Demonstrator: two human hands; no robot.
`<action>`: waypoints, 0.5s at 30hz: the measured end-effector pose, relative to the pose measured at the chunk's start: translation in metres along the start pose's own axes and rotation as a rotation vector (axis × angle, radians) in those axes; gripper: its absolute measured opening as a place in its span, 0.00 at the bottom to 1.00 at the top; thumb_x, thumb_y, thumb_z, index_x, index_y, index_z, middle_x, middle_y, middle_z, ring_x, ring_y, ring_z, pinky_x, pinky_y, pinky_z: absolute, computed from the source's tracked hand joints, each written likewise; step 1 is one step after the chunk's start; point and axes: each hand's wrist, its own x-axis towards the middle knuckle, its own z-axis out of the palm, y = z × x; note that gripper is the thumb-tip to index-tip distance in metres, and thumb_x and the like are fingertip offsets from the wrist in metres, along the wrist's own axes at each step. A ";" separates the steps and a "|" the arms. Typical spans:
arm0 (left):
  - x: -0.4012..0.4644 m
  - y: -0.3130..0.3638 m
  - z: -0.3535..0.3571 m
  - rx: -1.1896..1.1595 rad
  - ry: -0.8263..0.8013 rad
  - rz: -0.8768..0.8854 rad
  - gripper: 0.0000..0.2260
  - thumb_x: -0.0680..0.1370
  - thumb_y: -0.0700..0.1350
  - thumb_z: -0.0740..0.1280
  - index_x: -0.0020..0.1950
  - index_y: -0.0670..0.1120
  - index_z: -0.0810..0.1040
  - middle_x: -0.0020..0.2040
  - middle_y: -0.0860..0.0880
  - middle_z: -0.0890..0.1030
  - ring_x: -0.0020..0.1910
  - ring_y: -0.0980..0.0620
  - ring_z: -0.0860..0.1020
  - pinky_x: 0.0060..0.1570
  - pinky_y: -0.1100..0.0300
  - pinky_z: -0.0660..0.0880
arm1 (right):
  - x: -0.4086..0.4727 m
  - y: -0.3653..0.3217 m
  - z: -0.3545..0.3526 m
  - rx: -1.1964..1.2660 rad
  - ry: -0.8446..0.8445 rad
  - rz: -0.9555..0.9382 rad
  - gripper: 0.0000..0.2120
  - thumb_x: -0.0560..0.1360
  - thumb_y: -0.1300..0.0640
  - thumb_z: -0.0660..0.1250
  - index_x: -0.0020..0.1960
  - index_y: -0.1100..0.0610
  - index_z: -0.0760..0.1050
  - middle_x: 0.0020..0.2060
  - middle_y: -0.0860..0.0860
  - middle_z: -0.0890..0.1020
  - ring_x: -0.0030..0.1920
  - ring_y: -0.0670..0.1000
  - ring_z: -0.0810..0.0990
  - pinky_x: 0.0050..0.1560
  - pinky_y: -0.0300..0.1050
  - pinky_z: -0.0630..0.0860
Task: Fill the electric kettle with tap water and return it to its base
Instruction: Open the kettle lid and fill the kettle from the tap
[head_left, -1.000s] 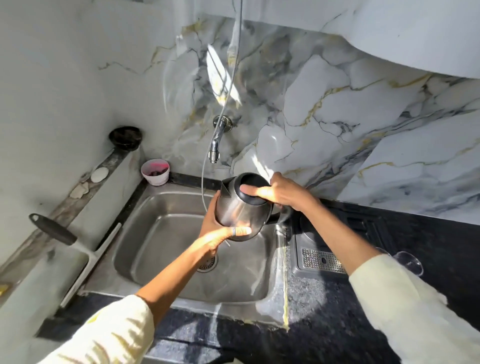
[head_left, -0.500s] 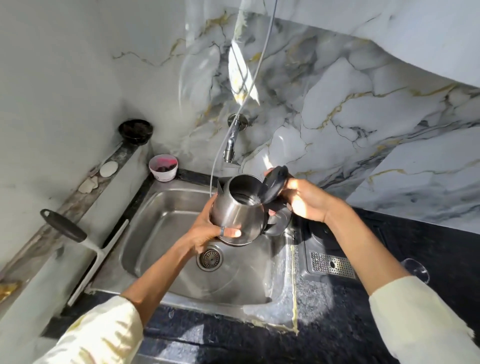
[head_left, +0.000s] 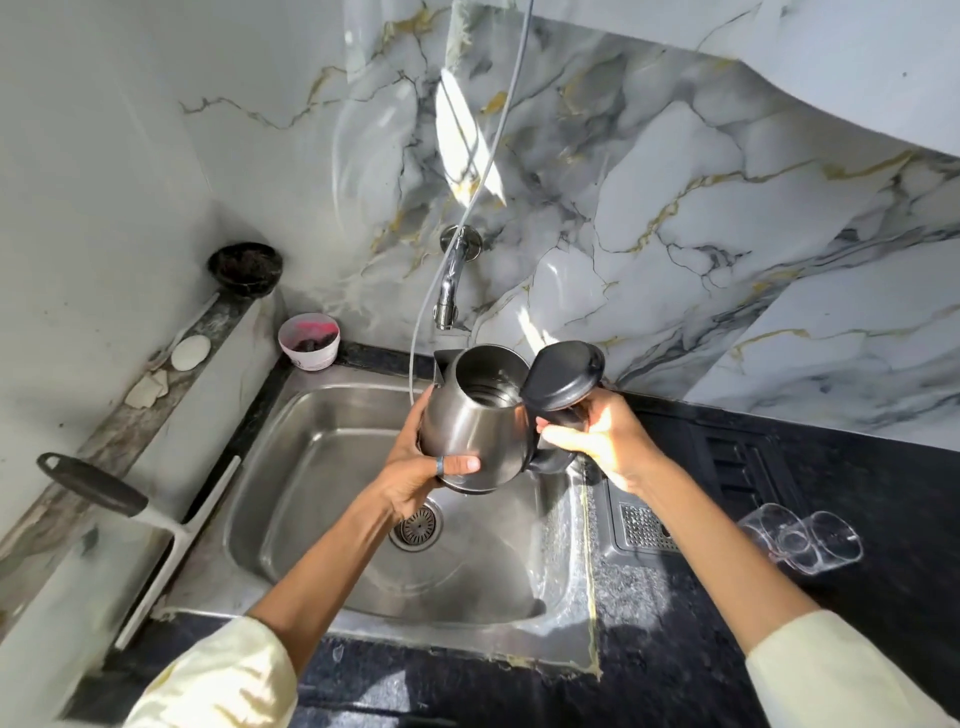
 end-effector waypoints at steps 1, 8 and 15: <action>0.002 -0.002 0.001 -0.001 0.011 0.015 0.61 0.54 0.32 0.85 0.83 0.59 0.65 0.80 0.44 0.72 0.76 0.37 0.75 0.68 0.37 0.79 | 0.001 0.003 0.000 -0.038 0.037 0.008 0.22 0.72 0.80 0.73 0.62 0.64 0.80 0.52 0.51 0.91 0.55 0.49 0.88 0.60 0.42 0.84; 0.020 -0.018 -0.002 0.037 0.062 0.052 0.62 0.52 0.31 0.87 0.81 0.62 0.69 0.78 0.52 0.72 0.75 0.44 0.75 0.71 0.33 0.76 | 0.009 0.019 0.006 -0.015 0.176 0.184 0.21 0.71 0.69 0.79 0.63 0.64 0.82 0.58 0.59 0.87 0.64 0.60 0.84 0.61 0.52 0.83; 0.040 0.009 -0.023 0.882 0.048 0.094 0.59 0.68 0.78 0.67 0.87 0.58 0.40 0.88 0.52 0.36 0.86 0.51 0.34 0.84 0.44 0.37 | 0.036 0.047 0.023 -0.140 0.303 0.175 0.16 0.68 0.70 0.82 0.54 0.61 0.85 0.55 0.62 0.87 0.56 0.54 0.88 0.68 0.51 0.81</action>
